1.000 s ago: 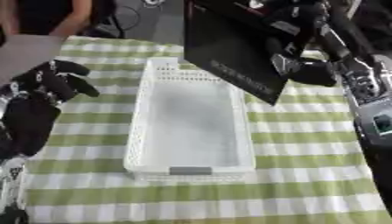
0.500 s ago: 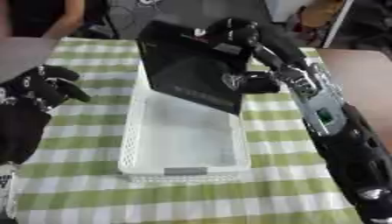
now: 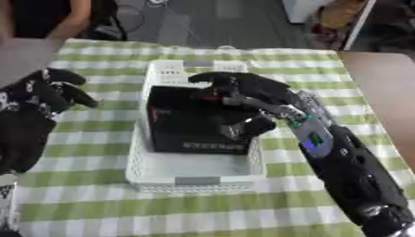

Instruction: Pick up objects on the table and place them in the box.

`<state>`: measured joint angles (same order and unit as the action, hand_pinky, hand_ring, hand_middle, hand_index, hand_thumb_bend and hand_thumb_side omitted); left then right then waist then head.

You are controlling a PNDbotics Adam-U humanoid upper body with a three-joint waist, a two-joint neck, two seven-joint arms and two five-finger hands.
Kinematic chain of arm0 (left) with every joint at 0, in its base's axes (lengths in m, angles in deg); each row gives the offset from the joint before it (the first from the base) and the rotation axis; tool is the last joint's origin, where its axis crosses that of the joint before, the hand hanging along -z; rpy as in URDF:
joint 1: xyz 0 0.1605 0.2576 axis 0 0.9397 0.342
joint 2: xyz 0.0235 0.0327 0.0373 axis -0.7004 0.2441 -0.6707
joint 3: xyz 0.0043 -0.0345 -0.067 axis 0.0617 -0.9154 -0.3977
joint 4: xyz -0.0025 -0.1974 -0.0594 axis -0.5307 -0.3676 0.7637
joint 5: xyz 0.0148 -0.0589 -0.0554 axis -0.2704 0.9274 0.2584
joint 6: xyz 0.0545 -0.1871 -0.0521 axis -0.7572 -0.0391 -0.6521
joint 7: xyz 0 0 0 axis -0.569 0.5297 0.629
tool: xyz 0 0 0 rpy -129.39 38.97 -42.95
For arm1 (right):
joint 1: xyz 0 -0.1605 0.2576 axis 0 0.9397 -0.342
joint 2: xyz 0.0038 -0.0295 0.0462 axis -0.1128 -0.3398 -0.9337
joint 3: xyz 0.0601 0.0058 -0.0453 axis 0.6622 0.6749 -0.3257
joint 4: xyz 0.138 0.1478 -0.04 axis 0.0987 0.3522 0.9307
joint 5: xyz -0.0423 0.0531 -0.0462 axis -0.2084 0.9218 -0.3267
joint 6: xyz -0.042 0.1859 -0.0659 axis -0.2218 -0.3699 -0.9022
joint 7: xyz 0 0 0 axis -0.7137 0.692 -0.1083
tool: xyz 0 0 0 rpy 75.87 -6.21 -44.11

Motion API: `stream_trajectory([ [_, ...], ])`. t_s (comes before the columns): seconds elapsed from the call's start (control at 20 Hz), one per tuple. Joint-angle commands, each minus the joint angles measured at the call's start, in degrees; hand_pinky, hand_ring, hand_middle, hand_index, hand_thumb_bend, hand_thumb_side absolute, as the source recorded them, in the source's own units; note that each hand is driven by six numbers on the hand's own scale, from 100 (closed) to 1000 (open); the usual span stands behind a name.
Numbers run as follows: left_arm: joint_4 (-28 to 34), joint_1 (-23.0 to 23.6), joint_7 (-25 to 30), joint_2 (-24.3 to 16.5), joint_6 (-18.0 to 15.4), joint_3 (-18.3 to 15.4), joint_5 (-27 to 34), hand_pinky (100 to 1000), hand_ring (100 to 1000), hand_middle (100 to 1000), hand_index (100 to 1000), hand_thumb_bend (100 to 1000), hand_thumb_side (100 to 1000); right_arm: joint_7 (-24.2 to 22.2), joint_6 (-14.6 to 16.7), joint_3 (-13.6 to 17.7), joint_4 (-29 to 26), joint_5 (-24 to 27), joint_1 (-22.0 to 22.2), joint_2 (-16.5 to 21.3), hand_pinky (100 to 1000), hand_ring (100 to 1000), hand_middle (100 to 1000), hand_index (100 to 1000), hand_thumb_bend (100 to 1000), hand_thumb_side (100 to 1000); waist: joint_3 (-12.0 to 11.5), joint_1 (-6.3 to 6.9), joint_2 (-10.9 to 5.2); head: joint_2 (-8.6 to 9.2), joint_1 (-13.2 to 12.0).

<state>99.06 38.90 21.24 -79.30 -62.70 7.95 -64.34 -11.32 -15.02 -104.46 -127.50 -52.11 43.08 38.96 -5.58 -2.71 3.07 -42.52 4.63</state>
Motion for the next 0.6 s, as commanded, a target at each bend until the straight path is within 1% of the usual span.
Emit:
stream_trajectory([
  [0.05,1.1,-0.6,0.0,-0.2,-0.1,-0.1,0.2,652,582,698,554,1000,939,0.0,0.7,0.6,-0.5,-0.3,-0.1,0.3,794,995,1000,904,100,496,0.1,0.23,-0.48,0.7,0.1],
  [0.4,1.1,-0.5,0.0,-0.3,-0.1,-0.2,0.1,652,582,698,554,1000,939,2.4,-0.7,1.5,-2.0,0.5,0.8,0.7,784,981,999,897,100,495,0.3,0.27,-0.44,0.65,0.0],
  [0.5,1.1,-0.5,0.0,-0.3,-0.1,-0.2,0.1,652,582,698,554,1000,939,3.5,-1.2,2.1,-3.5,1.3,1.1,0.9,778,973,996,891,100,494,0.4,0.25,-0.43,0.64,-0.1],
  [0.55,1.1,-0.5,0.0,-0.2,-0.1,-0.2,0.1,652,582,699,554,1000,940,4.4,-1.5,2.6,-4.8,1.9,1.3,1.0,762,950,987,874,100,491,0.4,0.25,-0.43,0.64,-0.2],
  [0.6,1.1,-0.5,0.0,-0.2,-0.1,-0.2,0.1,652,582,699,554,1000,940,5.5,-2.1,3.3,-6.7,2.7,1.5,1.2,762,950,987,874,100,491,0.4,0.23,-0.43,0.66,-0.3],
])
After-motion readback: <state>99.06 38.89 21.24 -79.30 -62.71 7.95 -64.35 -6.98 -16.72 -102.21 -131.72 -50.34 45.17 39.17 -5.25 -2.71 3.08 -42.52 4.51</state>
